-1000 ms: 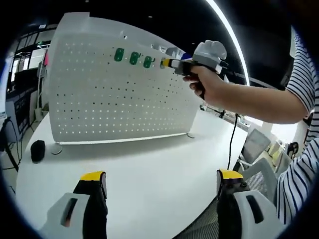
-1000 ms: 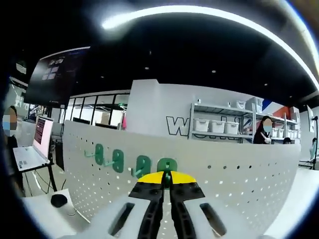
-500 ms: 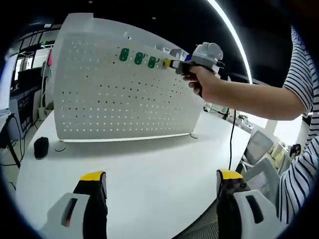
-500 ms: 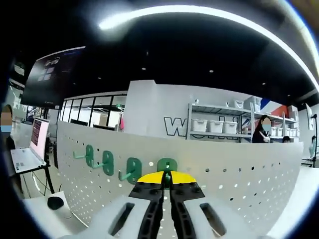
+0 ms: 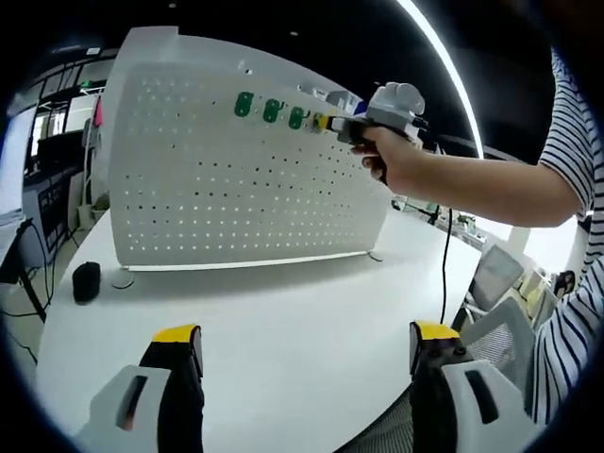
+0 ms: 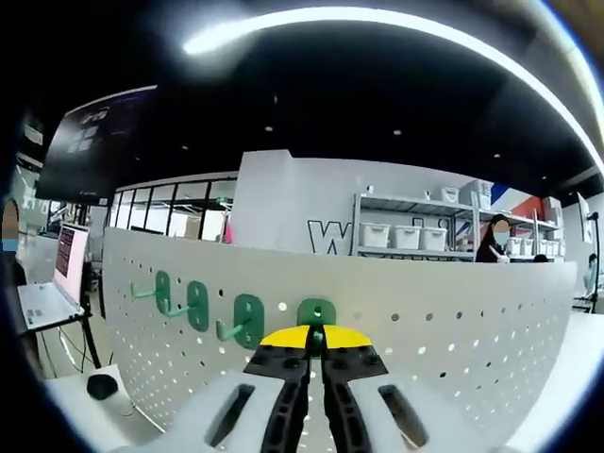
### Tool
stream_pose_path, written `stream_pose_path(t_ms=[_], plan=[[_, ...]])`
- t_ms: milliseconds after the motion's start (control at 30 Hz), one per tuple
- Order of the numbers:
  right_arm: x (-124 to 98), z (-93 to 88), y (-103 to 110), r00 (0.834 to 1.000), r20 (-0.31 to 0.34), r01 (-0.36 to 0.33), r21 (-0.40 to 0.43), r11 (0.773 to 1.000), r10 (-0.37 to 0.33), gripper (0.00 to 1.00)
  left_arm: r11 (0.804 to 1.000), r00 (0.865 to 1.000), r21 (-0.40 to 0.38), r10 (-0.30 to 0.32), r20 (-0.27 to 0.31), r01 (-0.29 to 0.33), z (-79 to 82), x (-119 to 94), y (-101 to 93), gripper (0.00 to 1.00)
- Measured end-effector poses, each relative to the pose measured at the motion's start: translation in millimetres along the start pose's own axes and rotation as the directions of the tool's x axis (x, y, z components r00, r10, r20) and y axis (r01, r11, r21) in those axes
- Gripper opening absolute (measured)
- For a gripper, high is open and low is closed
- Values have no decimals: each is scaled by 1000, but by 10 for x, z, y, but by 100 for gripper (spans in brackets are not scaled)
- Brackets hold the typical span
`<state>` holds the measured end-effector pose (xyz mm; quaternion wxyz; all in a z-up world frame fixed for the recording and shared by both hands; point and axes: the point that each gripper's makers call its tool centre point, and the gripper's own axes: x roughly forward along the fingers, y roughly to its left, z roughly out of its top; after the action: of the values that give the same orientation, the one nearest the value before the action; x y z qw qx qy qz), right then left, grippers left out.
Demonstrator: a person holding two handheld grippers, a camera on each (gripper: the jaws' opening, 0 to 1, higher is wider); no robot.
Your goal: Insert the hook assembly into the mounting plate slot until the hook locks in place.
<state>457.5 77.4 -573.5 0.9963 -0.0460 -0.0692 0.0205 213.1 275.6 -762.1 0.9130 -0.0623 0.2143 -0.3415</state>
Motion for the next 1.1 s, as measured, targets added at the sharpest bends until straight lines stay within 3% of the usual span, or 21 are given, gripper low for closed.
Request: stream_pose_path(t_ms=[433, 700, 867, 1000, 1100], plan=[[22, -21, -30, 999, -18, 32, -4, 999, -32, 0, 1000, 1000, 5, 12, 2, -12, 28, -29, 16, 92], [30, -25, -22, 996, -75, 41, -29, 999, -43, 1, 1000, 1000, 18, 11, 15, -11, 94, -52, -10, 92], [19, 77, -18, 997, -66, 41, -11, 999, -41, 20, 1000, 1000, 24, 11, 23, -12, 137, -77, -23, 93], [-7, 95, -18, 996, -89, 16, 18, 1000, -14, 25, 999, 999, 28, 16, 30, -17, 162, -98, -8, 93], [-63, 107, -41, 996, -93, 16, 18, 1000, -14, 35, 999, 999, 29, 22, 36, -23, 195, -112, 2, 93]])
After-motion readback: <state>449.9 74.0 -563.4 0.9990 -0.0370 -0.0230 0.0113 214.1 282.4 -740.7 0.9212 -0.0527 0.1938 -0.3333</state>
